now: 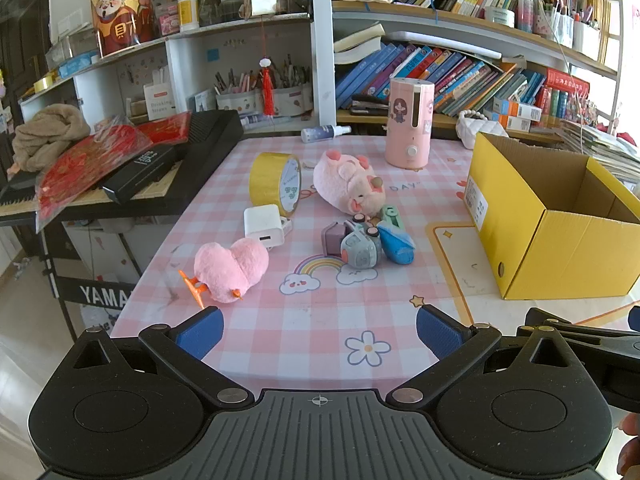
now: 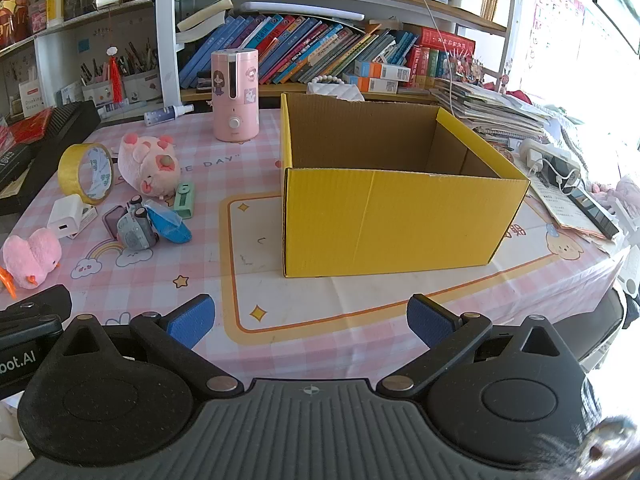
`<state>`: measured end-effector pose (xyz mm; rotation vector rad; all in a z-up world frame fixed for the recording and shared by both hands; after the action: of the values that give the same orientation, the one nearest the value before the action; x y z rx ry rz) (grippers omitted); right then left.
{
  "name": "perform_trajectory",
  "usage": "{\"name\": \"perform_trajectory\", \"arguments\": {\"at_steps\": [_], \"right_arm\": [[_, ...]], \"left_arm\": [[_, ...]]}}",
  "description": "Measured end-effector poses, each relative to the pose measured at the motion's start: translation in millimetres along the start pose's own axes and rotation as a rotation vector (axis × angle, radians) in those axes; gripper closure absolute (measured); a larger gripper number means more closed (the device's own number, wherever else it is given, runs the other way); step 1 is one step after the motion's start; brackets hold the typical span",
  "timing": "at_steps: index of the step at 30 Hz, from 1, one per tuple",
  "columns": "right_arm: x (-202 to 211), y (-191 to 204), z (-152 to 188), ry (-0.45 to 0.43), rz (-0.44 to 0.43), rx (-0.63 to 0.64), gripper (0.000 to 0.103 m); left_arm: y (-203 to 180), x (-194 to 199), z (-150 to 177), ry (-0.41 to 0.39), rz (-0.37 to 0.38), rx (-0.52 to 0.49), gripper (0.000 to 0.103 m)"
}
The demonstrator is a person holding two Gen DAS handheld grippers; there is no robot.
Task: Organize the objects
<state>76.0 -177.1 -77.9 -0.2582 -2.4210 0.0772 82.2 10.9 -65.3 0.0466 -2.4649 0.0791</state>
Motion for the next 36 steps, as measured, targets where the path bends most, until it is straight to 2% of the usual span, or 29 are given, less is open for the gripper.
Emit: {"name": "perform_trajectory", "arguments": {"at_steps": [31, 36], "right_arm": [[0.7, -0.8, -2.2, 0.005, -0.001, 0.002, 0.0], [-1.6, 3.8, 6.0, 0.007, -0.001, 0.004, 0.0]], "left_arm": [[0.9, -0.1, 0.6, 0.002, -0.001, 0.0, 0.0], [1.6, -0.2, 1.3, 0.003, 0.0, 0.0, 0.0]]}}
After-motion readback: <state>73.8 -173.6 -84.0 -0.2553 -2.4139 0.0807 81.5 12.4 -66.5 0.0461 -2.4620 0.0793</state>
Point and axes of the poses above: each gripper's, at about its wrist camera, not at the fingertips, and x roughly against the way its jaws point, y to its left, z to its underside, the point moved 10 cm from there along -x, roughly the way its jaws point, and after that the axes turned 6 degrees about x, right-handed, at the moved point
